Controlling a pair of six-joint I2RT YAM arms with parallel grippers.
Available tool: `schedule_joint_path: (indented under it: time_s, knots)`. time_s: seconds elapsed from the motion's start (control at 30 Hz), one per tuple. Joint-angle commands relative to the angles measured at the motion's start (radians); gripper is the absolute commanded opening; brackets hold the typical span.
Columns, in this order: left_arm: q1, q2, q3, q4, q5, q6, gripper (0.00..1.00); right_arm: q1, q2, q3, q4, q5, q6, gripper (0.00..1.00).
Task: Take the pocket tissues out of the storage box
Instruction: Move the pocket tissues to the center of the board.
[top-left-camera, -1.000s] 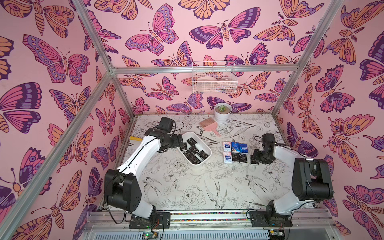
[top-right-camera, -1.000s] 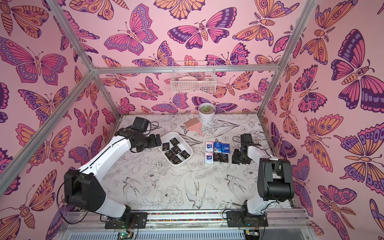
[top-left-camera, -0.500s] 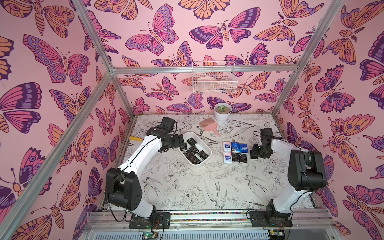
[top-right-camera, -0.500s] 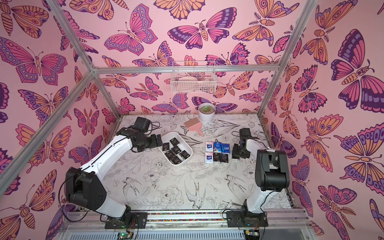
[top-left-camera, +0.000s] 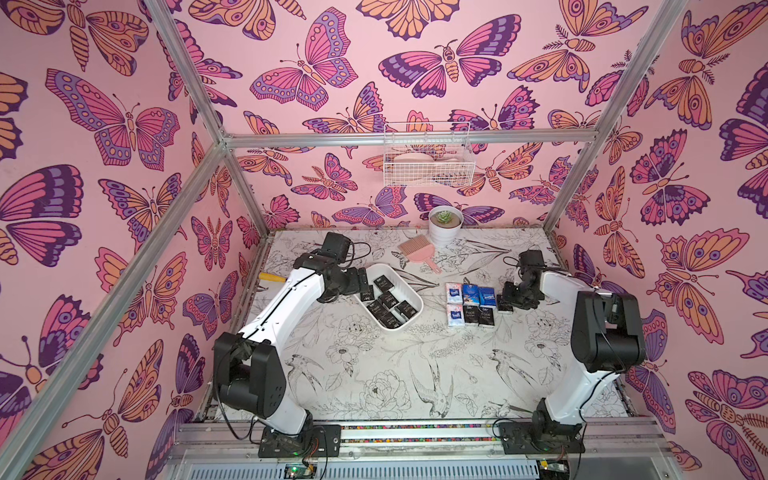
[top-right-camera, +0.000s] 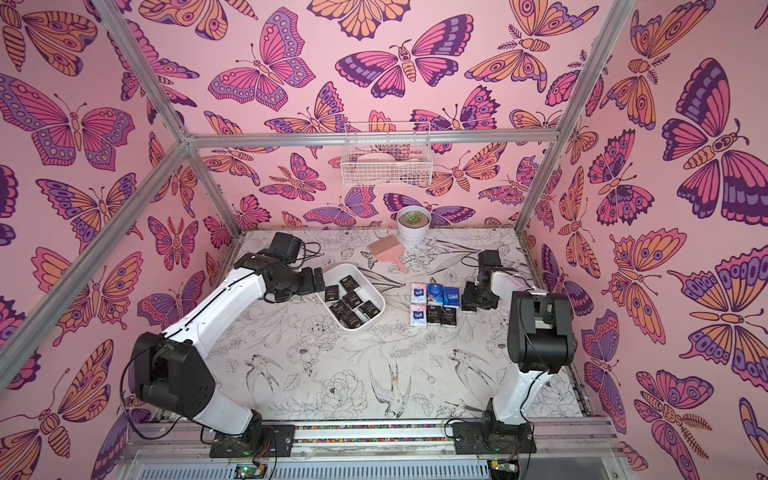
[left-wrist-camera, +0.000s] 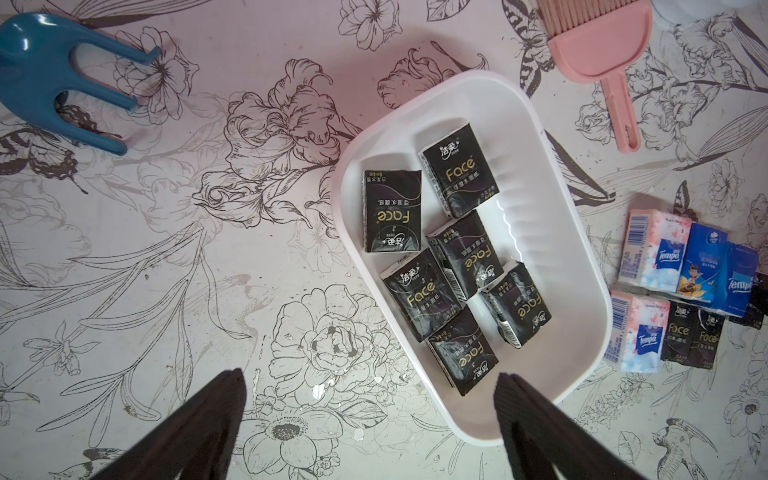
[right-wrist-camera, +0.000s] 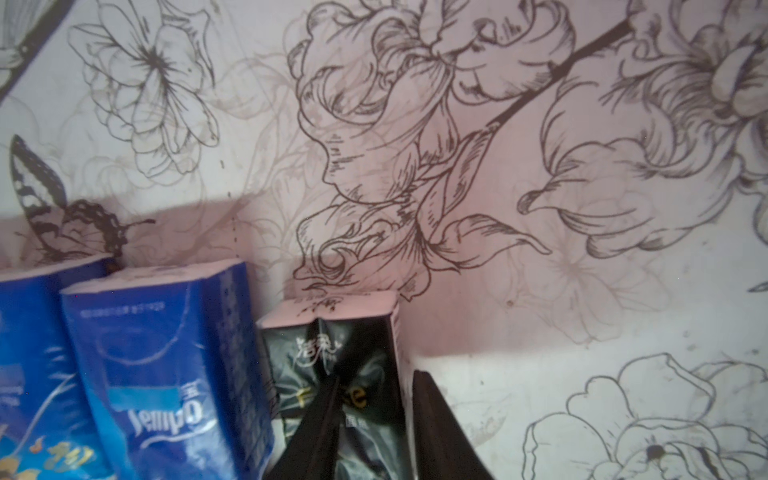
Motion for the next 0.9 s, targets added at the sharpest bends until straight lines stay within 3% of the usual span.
schedule_joint_path:
  time_s: [0.0, 0.4, 0.87]
  knots:
    - [-0.004, 0.016, 0.022, -0.023, -0.01, 0.0, 1.0, 0.01, 0.041, 0.007, -0.036, -0.04, -0.016, 0.33]
    - [-0.006, 0.011, 0.025, -0.035, -0.023, 0.009, 1.0, 0.011, 0.049, 0.026, -0.006, -0.081, 0.019, 0.38]
    - [-0.005, 0.013, 0.044, -0.047, -0.024, 0.013, 1.0, 0.027, -0.046, 0.132, -0.097, -0.002, -0.004, 0.43]
